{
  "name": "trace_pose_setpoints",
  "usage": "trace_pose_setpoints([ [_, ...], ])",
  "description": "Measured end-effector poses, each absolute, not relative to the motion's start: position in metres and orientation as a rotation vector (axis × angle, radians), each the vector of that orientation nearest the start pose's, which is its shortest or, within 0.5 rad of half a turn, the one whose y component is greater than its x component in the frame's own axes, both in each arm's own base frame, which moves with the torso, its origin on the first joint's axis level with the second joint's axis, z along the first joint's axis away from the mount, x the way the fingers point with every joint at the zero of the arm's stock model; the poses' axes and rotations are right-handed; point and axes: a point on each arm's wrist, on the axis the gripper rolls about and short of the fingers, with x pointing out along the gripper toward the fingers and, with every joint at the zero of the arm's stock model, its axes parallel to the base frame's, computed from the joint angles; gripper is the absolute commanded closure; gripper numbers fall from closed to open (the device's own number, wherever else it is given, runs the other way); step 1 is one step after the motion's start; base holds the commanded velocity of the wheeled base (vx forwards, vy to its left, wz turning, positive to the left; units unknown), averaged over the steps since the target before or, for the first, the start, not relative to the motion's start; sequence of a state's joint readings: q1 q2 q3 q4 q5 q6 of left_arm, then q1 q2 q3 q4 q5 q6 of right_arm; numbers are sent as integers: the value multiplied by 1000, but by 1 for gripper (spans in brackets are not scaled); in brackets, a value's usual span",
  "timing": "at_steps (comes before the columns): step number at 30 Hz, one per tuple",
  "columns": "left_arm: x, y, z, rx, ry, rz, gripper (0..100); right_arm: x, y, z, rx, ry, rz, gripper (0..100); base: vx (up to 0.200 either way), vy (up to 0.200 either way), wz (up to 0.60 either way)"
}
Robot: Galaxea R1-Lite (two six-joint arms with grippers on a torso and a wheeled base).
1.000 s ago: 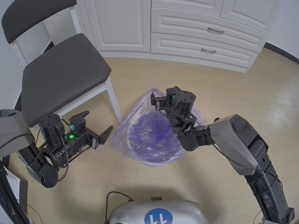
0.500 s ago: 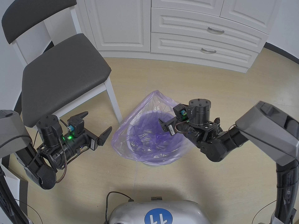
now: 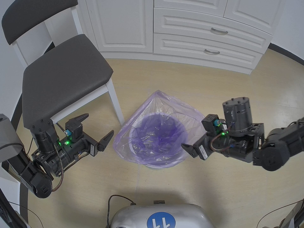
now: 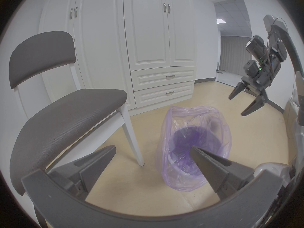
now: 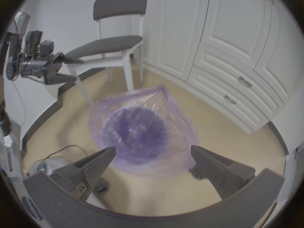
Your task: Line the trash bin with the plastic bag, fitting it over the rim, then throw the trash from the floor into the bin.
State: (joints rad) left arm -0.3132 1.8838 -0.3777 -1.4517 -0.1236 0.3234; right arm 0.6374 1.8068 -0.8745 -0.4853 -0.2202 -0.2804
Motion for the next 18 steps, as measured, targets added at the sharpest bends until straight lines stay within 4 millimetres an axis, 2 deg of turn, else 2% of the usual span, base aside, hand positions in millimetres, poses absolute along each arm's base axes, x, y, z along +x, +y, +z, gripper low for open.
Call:
trace_pose_setpoints([
  [5, 257, -92, 113, 323, -21, -459, 0, 232, 177, 163, -427, 446, 487, 0, 0, 0, 0],
  [9, 250, -96, 114, 324, -18, -469, 0, 215, 171, 164, -379, 435, 477, 0, 0, 0, 0],
  [15, 241, -108, 111, 322, -6, -496, 0, 212, 167, 175, -233, 247, 368, 0, 0, 0, 0],
  [18, 236, -118, 109, 311, 1, -527, 0, 214, 161, 174, -188, 214, 307, 0, 0, 0, 0],
])
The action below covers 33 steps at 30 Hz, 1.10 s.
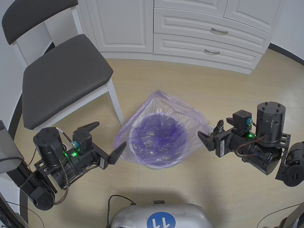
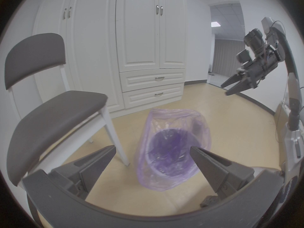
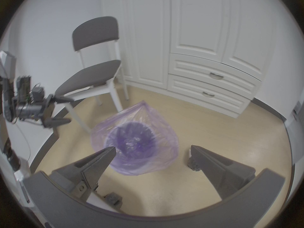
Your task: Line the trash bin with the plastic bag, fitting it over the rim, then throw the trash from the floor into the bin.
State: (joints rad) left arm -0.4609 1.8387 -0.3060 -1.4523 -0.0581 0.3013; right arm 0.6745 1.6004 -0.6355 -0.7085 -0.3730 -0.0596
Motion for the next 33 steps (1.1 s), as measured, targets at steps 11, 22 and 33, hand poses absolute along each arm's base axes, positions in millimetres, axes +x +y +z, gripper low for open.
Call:
trace_pose_setpoints([
  [11, 255, -176, 108, 254, 53, -614, 0, 214, 137, 163, -167, 226, 259, 0, 0, 0, 0],
  [22, 270, -198, 90, 322, 279, -766, 0, 191, 123, 155, -239, 252, 310, 0, 0, 0, 0],
  [33, 285, -201, 66, 299, 189, -754, 0, 168, 124, 148, -314, 253, 379, 0, 0, 0, 0],
])
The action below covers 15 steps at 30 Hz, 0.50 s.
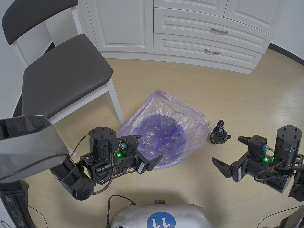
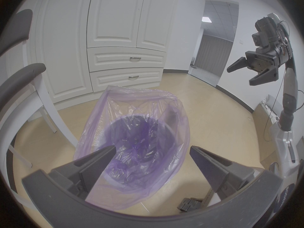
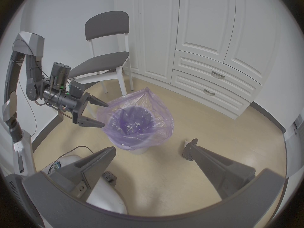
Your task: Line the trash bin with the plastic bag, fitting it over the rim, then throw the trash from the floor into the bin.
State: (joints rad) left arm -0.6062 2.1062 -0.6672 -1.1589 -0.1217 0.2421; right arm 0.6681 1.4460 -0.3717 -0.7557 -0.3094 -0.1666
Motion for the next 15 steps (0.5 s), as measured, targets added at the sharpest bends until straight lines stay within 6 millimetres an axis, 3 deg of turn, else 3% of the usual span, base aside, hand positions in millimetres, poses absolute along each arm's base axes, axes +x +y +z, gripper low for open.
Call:
trace_pose_setpoints([
  [15, 296, -209, 32, 309, 170, -765, 0, 168, 129, 139, -334, 279, 398, 0, 0, 0, 0],
])
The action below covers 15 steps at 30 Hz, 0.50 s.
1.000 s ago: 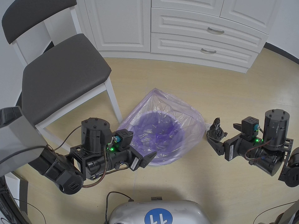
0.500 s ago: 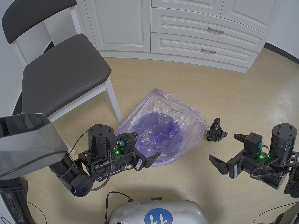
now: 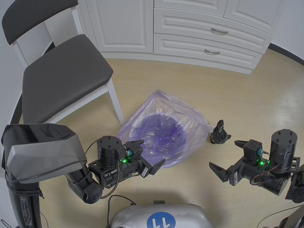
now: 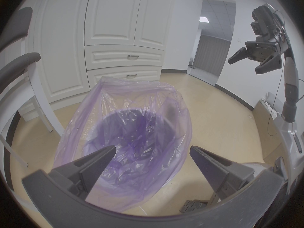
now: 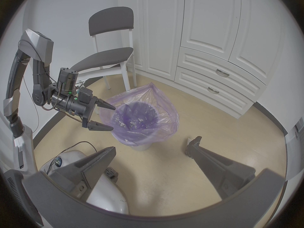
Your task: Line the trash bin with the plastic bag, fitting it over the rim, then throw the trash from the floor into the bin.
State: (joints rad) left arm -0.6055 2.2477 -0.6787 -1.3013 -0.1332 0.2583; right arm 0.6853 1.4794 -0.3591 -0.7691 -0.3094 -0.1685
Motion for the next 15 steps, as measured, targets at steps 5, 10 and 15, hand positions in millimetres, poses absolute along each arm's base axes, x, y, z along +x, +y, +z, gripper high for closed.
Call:
trace_pose_setpoints([
  [5, 300, -212, 20, 315, 150, -779, 0, 170, 129, 138, -336, 286, 393, 0, 0, 0, 0],
  [10, 299, -212, 10, 324, 176, -784, 0, 171, 128, 137, -338, 292, 389, 0, 0, 0, 0],
  [15, 301, -214, 3, 328, 189, -786, 0, 172, 128, 135, -341, 298, 388, 0, 0, 0, 0],
])
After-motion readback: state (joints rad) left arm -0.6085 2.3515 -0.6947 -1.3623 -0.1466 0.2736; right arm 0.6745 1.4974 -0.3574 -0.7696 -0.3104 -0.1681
